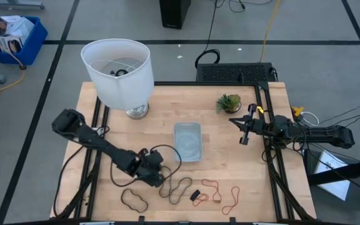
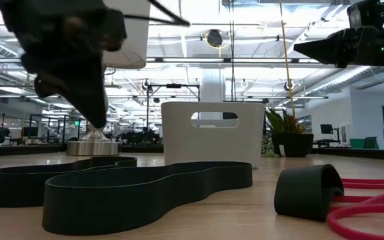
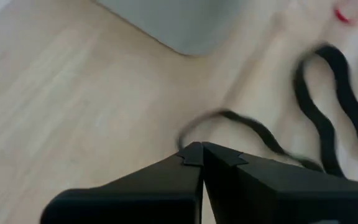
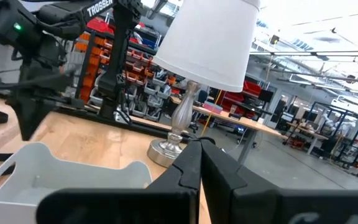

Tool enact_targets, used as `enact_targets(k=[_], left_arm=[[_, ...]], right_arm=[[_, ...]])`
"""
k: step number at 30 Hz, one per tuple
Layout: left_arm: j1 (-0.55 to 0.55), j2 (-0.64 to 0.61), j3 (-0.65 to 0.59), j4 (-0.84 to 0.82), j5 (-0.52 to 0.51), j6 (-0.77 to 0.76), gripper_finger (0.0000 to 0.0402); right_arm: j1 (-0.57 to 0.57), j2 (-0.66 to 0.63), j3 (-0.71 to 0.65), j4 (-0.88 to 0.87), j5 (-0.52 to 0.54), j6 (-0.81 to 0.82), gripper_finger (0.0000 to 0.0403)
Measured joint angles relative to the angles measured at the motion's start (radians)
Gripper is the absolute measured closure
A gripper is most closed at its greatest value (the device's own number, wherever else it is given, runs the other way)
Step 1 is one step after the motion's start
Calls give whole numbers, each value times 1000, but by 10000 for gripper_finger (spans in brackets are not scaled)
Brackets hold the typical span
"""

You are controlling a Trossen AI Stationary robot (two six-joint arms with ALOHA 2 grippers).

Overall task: Pick and place rubber bands into bin
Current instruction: Put the black rubber band into the gray bin

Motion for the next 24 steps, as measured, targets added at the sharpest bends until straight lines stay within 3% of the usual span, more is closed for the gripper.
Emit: enact_targets(k=[3,14,18,24], left_arm=[[29,5,0,1,14,7,361],[38,6,0,73,27,435,171],[37,6,0,157,36,570,142],[44,6,-4,158,64,634,143]], right_arm=[[0,0,0,1,0,9,399],[0,0,0,-1,0,19,399],[0,0,0,-1,0,63,399],[0,0,0,-1,0,69,399]])
